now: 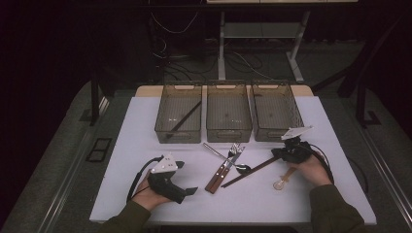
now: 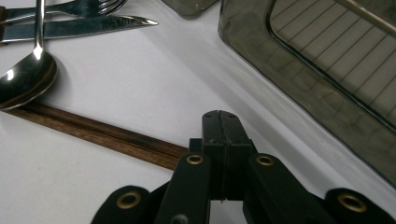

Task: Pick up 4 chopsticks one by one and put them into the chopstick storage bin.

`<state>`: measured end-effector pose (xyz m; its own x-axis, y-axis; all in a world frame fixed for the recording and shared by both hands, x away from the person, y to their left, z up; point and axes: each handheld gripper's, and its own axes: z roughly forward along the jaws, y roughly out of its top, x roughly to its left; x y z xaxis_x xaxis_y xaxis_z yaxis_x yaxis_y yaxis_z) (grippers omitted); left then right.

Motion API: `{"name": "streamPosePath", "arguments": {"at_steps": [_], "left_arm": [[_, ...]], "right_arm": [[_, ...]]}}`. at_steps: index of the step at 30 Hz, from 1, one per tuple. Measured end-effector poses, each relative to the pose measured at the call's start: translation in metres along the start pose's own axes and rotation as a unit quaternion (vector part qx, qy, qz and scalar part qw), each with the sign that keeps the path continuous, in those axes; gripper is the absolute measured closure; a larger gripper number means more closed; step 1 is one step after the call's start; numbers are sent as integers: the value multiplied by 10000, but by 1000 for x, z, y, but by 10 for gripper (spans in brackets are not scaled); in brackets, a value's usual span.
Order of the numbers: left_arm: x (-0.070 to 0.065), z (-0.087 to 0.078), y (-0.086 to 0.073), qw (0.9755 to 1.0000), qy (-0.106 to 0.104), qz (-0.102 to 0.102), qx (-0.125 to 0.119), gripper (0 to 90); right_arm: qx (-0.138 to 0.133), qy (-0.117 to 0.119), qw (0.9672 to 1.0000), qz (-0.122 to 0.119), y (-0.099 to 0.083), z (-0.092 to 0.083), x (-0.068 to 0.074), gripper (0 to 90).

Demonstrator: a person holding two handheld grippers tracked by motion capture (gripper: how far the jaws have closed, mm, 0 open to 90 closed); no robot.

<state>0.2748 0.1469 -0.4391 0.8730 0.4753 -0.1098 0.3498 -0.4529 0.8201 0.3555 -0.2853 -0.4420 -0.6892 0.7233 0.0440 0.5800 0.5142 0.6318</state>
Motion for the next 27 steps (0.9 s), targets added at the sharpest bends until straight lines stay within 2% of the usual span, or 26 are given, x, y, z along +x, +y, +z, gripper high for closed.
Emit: {"name": "streamPosePath", "arguments": {"at_steps": [8, 27], "left_arm": [[0, 0, 0, 10000, -14, 7, 13, 0], [0, 0, 0, 10000, -27, 20, 26, 0]], "right_arm": [[120, -11, 9999, -82, -6, -4, 2, 900], [167, 88, 9997, -144, -17, -16, 9, 900]]}}
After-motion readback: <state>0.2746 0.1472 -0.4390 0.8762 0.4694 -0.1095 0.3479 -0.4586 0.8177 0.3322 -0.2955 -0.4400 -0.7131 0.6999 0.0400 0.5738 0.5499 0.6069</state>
